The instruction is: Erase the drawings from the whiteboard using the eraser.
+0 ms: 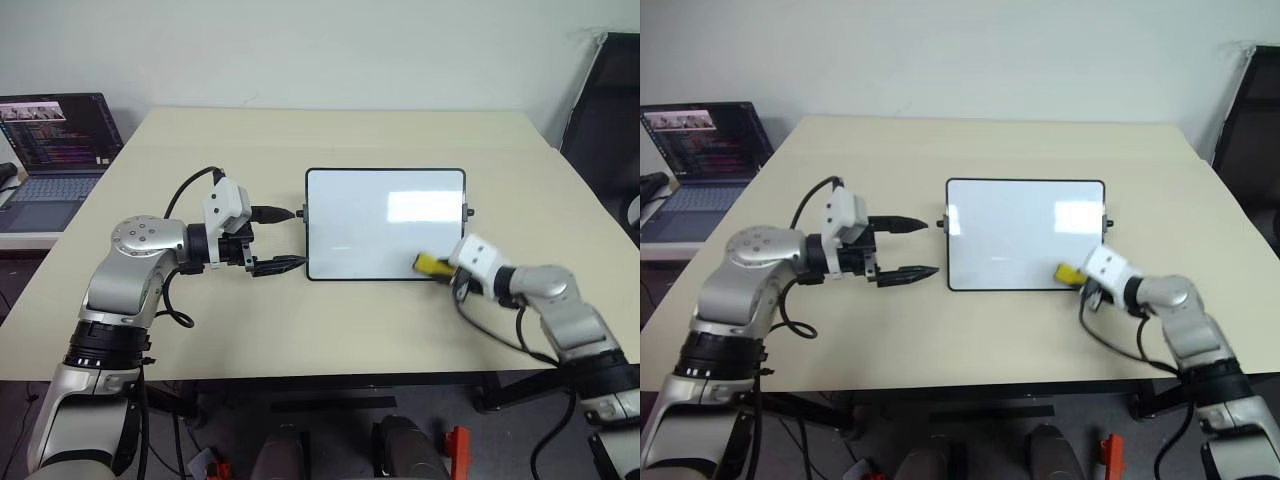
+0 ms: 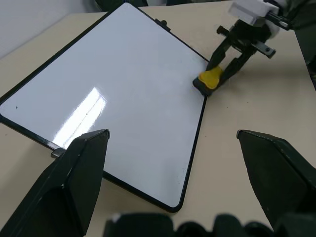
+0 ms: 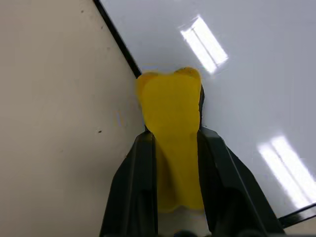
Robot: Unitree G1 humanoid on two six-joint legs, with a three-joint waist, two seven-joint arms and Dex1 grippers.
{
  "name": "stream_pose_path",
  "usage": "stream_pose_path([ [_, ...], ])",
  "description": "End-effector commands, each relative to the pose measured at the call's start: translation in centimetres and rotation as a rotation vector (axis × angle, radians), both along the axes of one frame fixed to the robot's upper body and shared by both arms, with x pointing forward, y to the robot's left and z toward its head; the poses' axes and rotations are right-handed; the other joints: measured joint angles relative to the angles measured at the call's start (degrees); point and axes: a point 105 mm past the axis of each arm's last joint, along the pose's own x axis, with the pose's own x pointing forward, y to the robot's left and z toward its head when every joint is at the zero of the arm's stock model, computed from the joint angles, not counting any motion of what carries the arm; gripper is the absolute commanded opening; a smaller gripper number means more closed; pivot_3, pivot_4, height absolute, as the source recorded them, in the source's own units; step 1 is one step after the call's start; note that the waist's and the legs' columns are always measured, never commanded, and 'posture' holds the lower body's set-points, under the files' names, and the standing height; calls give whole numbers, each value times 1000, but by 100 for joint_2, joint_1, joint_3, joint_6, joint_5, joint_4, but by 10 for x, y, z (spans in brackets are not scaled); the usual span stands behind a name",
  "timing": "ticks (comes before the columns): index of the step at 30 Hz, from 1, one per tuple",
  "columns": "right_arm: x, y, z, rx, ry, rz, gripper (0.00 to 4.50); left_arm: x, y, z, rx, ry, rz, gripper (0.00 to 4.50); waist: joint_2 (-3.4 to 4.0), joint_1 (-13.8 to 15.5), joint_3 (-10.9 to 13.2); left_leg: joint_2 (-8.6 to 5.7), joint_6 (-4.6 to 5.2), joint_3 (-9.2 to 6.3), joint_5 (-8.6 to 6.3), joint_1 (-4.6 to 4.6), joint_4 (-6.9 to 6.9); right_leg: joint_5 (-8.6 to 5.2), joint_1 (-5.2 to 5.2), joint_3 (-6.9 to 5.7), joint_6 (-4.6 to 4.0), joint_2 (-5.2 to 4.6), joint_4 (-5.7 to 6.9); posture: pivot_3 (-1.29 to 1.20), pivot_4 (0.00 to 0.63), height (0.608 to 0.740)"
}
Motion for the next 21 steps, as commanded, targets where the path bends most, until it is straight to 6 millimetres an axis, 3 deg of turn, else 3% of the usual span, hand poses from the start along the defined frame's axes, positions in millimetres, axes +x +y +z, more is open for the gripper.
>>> stream_pose_path([
  [1, -18, -5, -36, -34, 172, -27, 701, 0, 0, 14, -3, -56, -1, 4500, -17, 27, -10, 1, -1, -4, -1, 7, -2, -3, 6, -2, -4, -1, -2, 0, 150, 740],
  [6, -3, -14, -8, 3, 79, -86, 701, 2, -2, 14, -2, -59, -9, 4500, -22, 50, -13, 4, -3, -9, -2, 1, -20, -8, 0, -8, -10, -1, -14, 0, 150, 740],
  [12, -6, -29, 85, 353, -49, -86, 699, 1, -6, 16, -6, -62, -26, 4500, 26, 97, 17, -4, -3, -10, -2, -72, -18, 17, -68, -7, 32, -2, -12, 0, 150, 740],
  [14, -10, -52, 125, 505, -137, -139, 699, -4, -11, 13, -12, -50, -57, 4500, 39, 107, 26, -6, -3, -12, -2, -124, -15, 37, -113, -9, 7, -2, -8, 0, 150, 740],
  [16, -9, -81, 145, 587, -214, -243, 698, -10, -21, 10, -23, -37, -97, 4500, 54, 143, 36, -10, -3, -18, -2, -143, -15, 38, -124, -15, 8, -4, -10, 0, 150, 740],
  [19, 2, -143, 134, 558, -273, -586, 698, -19, -42, 7, -58, -18, -165, 4500, 54, 169, 36, -11, -4, -24, -5, -158, -17, 37, -130, -24, 9, -5, -23, 0, 150, 740],
  [21, 6, -165, 121, 540, -258, -734, 698, -25, -53, 5, -73, -3, -206, 4500, 52, 183, 35, -12, -5, -26, -6, -165, -17, 37, -130, -28, 10, -7, -33, 0, 150, 740],
])
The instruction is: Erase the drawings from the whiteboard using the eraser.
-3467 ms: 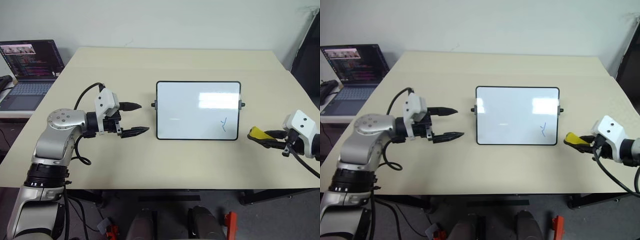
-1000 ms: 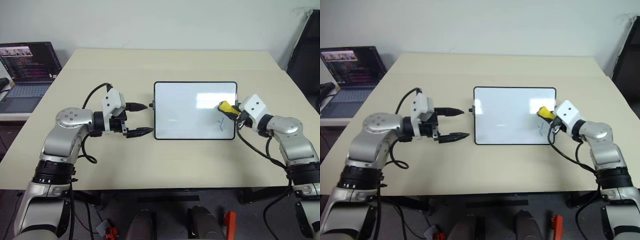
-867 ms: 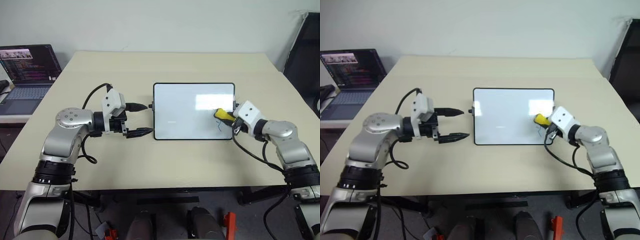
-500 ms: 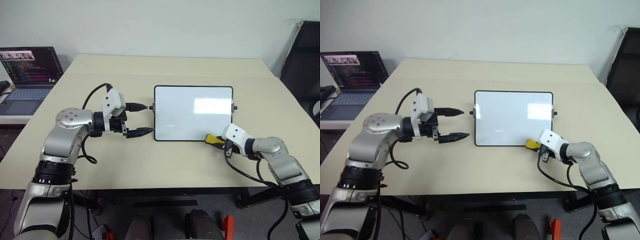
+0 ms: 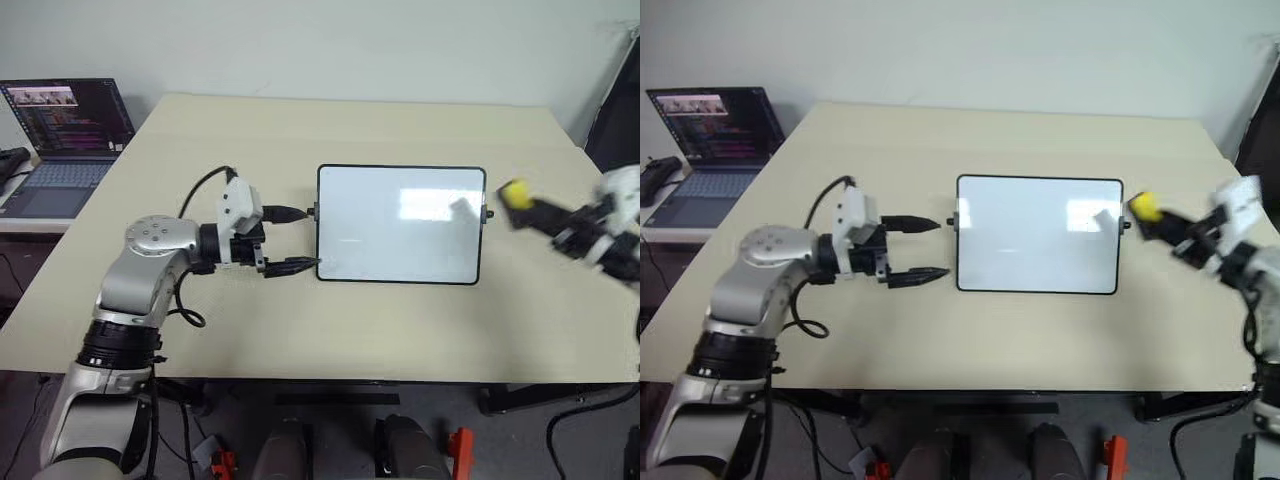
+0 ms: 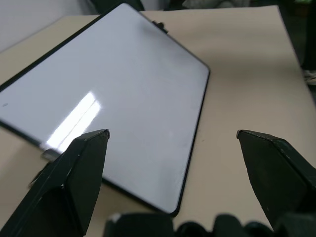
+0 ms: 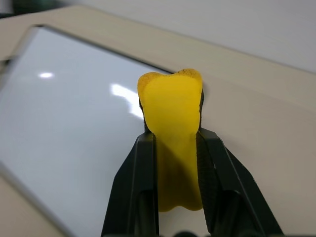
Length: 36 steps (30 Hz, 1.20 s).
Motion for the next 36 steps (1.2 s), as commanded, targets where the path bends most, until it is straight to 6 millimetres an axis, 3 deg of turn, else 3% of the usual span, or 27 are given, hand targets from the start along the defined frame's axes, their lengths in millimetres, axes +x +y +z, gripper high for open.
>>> stream_pose_path([
  [1, 4, -42, -26, 35, 92, -252, 698, -15, -23, 4, -30, -6, -96, 4500, 1, -1, 1, -1, 0, 1, 0, -2, 0, 0, 0, 1, 0, 0, -7, 0, 150, 740],
  [3, 5, -43, -35, 32, 120, -268, 698, -17, -28, 3, -36, 1, -111, 4500, 19, -20, 12, -1, 0, 7, 0, -3, 0, 0, -3, 8, 0, 1, -7, 0, 150, 740],
  [6, 3, -38, -63, 9, 232, -252, 698, -22, -37, 0, -42, 16, -147, 4500, 34, -68, 16, 0, 1, 20, 1, -3, -1, 0, -14, 20, 1, 3, 1, 0, 150, 740],
  [9, 1, -61, -87, 13, 344, -399, 698, -25, -40, -4, -41, 25, -161, 4500, 34, -85, 16, 1, 1, 20, 1, -2, 0, -1, -15, 21, 1, 6, 7, 0, 150, 740],
  [22, 2, -94, -96, 15, 439, -549, 698, -25, -37, -7, -37, 26, -147, 4500, 35, -80, 17, -2, 1, 22, 1, -4, 7, -2, -14, 23, 6, 5, 6, 0, 150, 740],
  [30, 6, -96, -91, -40, 439, -494, 3405, -21, -30, -7, -29, 18, -115, 4500, 36, -99, 17, -2, 1, 24, 1, -3, 7, -3, -14, 25, 7, 5, 7, 0, 150, 740],
  [33, 15, -86, -68, -68, 306, -420, 4477, -16, -24, -7, -22, 9, -80, 4500, 36, -111, 17, -1, 1, 24, 1, -3, 7, -2, -14, 24, 7, 6, 7, 0, 150, 740],
  [36, 21, -66, -38, -75, 124, -309, 4477, -9, -13, -2, -32, -25, -15, 4500, 40, -138, 20, -1, 1, 24, 1, -3, 6, -3, -15, 25, 8, 6, 7, 0, 150, 740],
])
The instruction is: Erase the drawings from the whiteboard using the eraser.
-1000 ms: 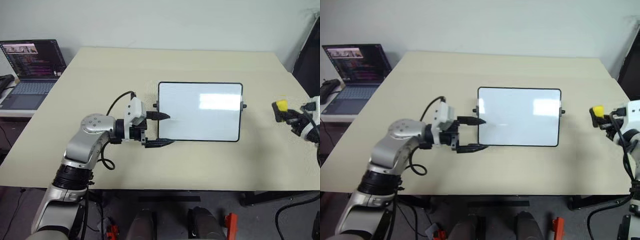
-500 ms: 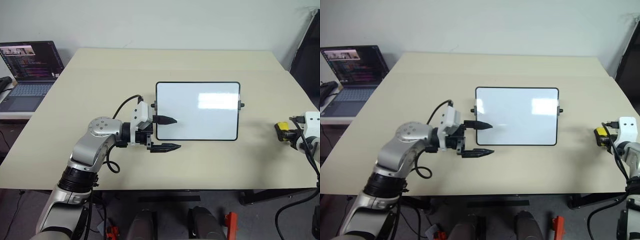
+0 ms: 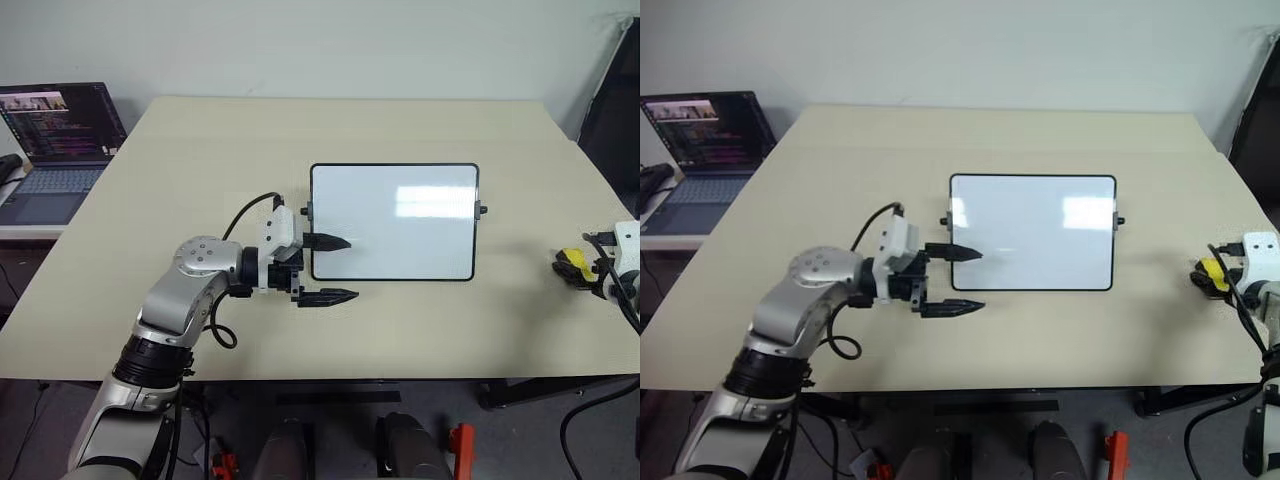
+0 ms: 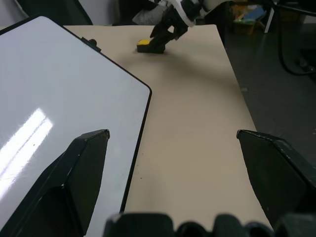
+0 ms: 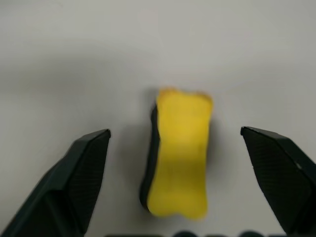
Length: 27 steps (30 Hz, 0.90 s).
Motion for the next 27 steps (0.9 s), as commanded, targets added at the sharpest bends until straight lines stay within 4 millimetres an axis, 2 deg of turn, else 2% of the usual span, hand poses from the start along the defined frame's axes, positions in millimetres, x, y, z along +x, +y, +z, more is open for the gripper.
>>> stream_pose_path([
  [1, 8, 24, 50, -47, -256, 139, 4477, 20, 22, 21, -60, -114, 164, 4500, 1, -9, 0, 0, 0, 0, 0, 0, 0, -1, 0, 1, 2, 0, 0, 0, 150, 740],
  [4, 10, 42, 47, -57, -334, 180, 4477, 51, 53, 34, -123, -223, 418, 4500, -2, -11, 0, 3, 0, -7, 0, 1, 1, -3, 2, -5, 6, 1, 2, 0, 150, 740],
  [7, 15, 55, 40, -19, -436, 162, 4477, 76, 76, 24, -185, -226, 652, 4500, -2, 13, -1, -1, 0, -11, 0, 3, 6, 0, 7, -7, 2, -2, 3, 0, 150, 740],
  [12, 21, 64, 20, 39, -484, 119, 4477, 96, 94, 6, -273, -274, 905, 4500, -2, 88, 0, -9, -1, -9, 0, -4, 10, 7, 4, -4, 11, -11, 1, 0, 150, 740],
  [18, 28, 77, 2, 89, -503, 101, 4477, 104, 86, -27, -316, -260, 1008, 4500, -2, 103, 0, -9, -1, -9, 0, -4, 8, 9, 1, -5, 10, -10, 5, 0, 150, 740],
  [25, 25, 80, -15, 128, -516, 50, 4477, 104, 75, -44, -342, -233, 1038, 4500, 0, 97, -1, -9, -1, -8, 0, -2, 8, 9, 1, -4, 10, -9, 7, 0, 150, 740],
  [27, 25, 87, -17, 134, -519, 64, 4477, 103, 74, -50, -334, -220, 1036, 4500, 0, 97, -2, -9, -1, -8, 0, -2, 8, 9, 1, -4, 10, -10, 8, 0, 150, 740],
])
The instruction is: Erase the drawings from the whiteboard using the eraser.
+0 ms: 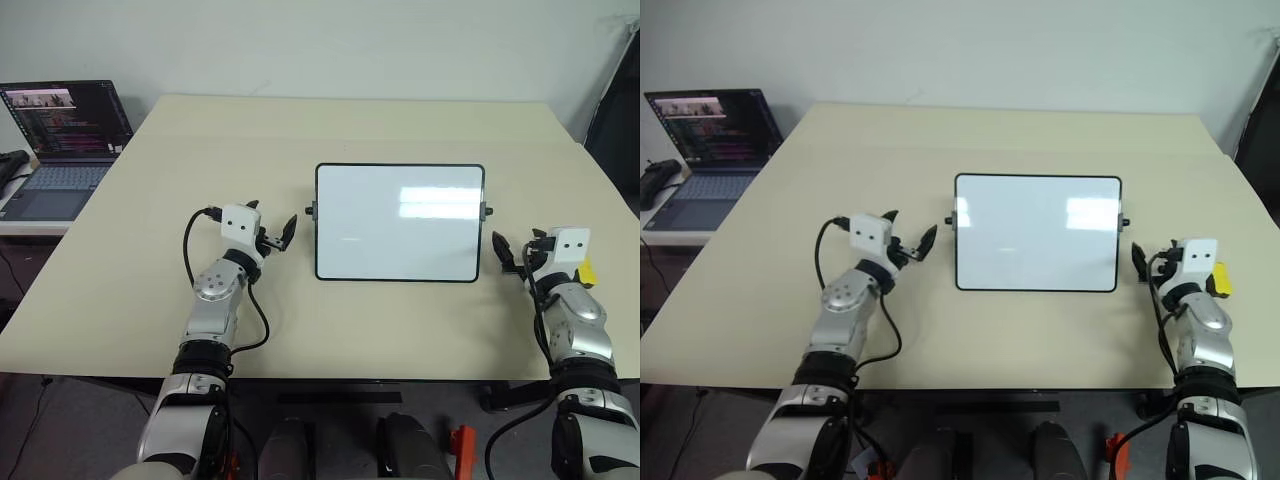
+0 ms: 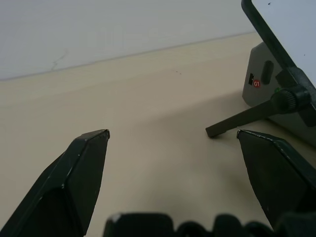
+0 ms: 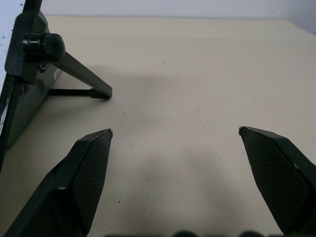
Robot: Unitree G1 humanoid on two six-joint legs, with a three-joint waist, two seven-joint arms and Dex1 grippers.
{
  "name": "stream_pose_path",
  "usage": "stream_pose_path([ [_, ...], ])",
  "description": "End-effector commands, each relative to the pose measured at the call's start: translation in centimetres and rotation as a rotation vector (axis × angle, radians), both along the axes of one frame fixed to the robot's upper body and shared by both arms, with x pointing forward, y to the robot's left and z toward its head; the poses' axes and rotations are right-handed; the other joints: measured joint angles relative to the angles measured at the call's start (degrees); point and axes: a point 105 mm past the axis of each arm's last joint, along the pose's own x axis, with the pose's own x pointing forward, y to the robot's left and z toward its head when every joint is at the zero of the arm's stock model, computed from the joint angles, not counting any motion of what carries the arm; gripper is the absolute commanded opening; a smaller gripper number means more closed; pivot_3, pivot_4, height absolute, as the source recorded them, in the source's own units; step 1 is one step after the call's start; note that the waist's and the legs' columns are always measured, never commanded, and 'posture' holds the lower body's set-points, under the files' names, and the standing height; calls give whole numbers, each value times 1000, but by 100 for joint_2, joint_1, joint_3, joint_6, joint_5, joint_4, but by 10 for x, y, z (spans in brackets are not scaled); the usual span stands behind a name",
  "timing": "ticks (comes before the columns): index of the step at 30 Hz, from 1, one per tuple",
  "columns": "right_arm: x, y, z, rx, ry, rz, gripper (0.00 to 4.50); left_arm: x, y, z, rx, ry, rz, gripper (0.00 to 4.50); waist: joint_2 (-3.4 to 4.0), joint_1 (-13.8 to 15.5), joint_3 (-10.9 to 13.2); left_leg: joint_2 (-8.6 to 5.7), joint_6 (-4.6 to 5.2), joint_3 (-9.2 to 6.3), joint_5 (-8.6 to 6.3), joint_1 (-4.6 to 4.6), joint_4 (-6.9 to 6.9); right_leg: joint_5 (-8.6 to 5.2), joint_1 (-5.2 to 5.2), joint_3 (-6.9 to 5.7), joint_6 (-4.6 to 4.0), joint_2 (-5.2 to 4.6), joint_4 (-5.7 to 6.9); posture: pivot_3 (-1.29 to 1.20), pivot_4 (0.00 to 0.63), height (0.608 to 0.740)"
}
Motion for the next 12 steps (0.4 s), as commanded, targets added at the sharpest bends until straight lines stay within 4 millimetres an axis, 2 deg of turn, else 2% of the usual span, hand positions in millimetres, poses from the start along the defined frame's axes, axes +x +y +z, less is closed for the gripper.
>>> stream_pose_path([
  [1, 0, 6, 9, 3, -60, 2, 4477, -2, -2, -1, 9, -20, -3, 4500, 0, -7, 0, 0, 0, 0, 0, 0, 0, 0, 0, 0, 0, 0, 0, 0, 150, 740],
  [5, 5, 20, 9, 6, -66, 29, 4477, 2, -8, 1, 3, -24, -10, 4500, 0, -21, 0, 1, 0, 0, 0, 3, 0, 0, 0, 1, 0, 2, 6, 0, 150, 740],
  [12, 9, 28, 2, 15, -43, 45, 4477, 3, -13, 0, -9, -22, -16, 4500, 0, -10, 0, 1, 0, 0, 0, 2, 0, 0, 0, 0, 0, 2, 5, 0, 150, 740],
])
